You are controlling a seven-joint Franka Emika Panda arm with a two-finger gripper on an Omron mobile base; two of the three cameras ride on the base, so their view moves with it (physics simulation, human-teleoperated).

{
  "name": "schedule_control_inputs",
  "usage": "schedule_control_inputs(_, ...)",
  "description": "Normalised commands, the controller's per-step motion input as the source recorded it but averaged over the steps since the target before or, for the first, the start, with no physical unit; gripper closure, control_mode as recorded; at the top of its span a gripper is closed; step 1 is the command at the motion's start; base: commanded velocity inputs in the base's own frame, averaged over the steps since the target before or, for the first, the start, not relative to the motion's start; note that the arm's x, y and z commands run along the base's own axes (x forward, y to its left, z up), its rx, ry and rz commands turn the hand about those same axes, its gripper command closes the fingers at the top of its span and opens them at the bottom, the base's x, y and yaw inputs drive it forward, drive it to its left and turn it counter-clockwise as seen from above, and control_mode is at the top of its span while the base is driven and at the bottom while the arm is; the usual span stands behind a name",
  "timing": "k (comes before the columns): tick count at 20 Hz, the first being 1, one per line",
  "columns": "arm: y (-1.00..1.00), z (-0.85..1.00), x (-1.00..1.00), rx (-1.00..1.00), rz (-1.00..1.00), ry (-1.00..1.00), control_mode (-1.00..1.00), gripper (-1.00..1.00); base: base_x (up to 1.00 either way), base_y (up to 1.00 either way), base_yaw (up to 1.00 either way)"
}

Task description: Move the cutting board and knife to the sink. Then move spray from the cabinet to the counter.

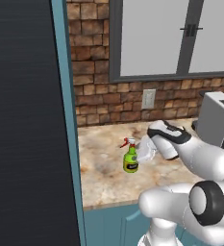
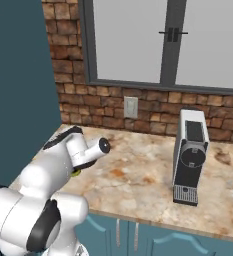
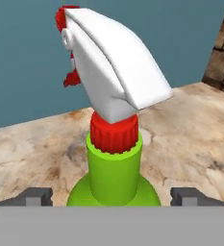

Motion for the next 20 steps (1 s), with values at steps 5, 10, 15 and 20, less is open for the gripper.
schedule_control_inputs(5,-0.23,0.46,-0.21,0.00,-0.05,-0.05,-1.00,-1.00,0.00,0.00,0.00)
schedule_control_inputs(10,-0.21,0.83,-0.03,0.00,-0.18,0.03,-1.00,-1.00,0.00,0.00,0.00)
schedule_control_inputs(15,-0.17,0.74,0.00,0.00,-0.36,0.24,-1.00,-1.00,0.00,0.00,0.00)
schedule_control_inputs(20,-0.04,0.32,-0.09,0.00,-0.52,0.34,-1.00,-1.00,0.00,0.00,0.00)
